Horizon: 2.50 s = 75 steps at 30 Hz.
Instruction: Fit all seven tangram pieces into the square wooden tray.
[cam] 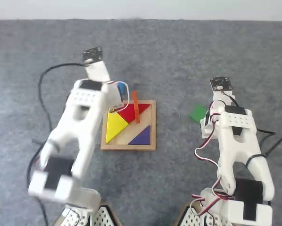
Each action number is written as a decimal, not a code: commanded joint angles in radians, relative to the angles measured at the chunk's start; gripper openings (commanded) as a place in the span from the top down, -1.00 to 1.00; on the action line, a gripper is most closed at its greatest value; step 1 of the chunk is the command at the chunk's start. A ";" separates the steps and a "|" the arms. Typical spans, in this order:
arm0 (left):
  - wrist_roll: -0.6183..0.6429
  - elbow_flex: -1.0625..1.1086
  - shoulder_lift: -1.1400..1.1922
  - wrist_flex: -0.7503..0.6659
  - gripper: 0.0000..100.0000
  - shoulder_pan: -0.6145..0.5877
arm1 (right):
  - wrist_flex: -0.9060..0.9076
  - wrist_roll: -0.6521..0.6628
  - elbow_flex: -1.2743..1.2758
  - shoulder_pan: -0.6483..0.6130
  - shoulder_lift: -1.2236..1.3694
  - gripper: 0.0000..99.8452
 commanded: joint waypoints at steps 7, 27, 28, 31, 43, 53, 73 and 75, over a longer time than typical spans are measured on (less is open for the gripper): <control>0.011 -0.176 0.147 0.000 0.98 0.147 | -0.027 0.015 -0.008 0.010 -0.050 0.71; -0.032 -0.185 0.110 -0.061 0.98 0.190 | -0.027 0.017 0.008 0.010 -0.051 0.71; -0.026 -0.188 0.095 -0.071 0.98 0.189 | -0.027 0.017 0.008 0.010 -0.051 0.71; -0.009 -0.188 0.095 -0.189 0.98 0.192 | -0.027 0.017 0.006 -0.005 -0.051 0.71; 0.114 -0.636 0.508 -0.031 0.98 0.150 | -0.038 0.017 0.011 -0.016 -0.050 0.71; 0.028 -0.674 0.545 0.014 0.98 0.226 | -0.042 0.017 0.011 -0.015 -0.050 0.71; -0.031 -0.676 0.526 0.149 0.98 0.272 | -0.042 0.018 0.011 -0.010 -0.050 0.71; -0.035 -0.671 0.471 0.186 0.98 0.264 | -0.042 0.034 0.011 -0.010 -0.050 0.71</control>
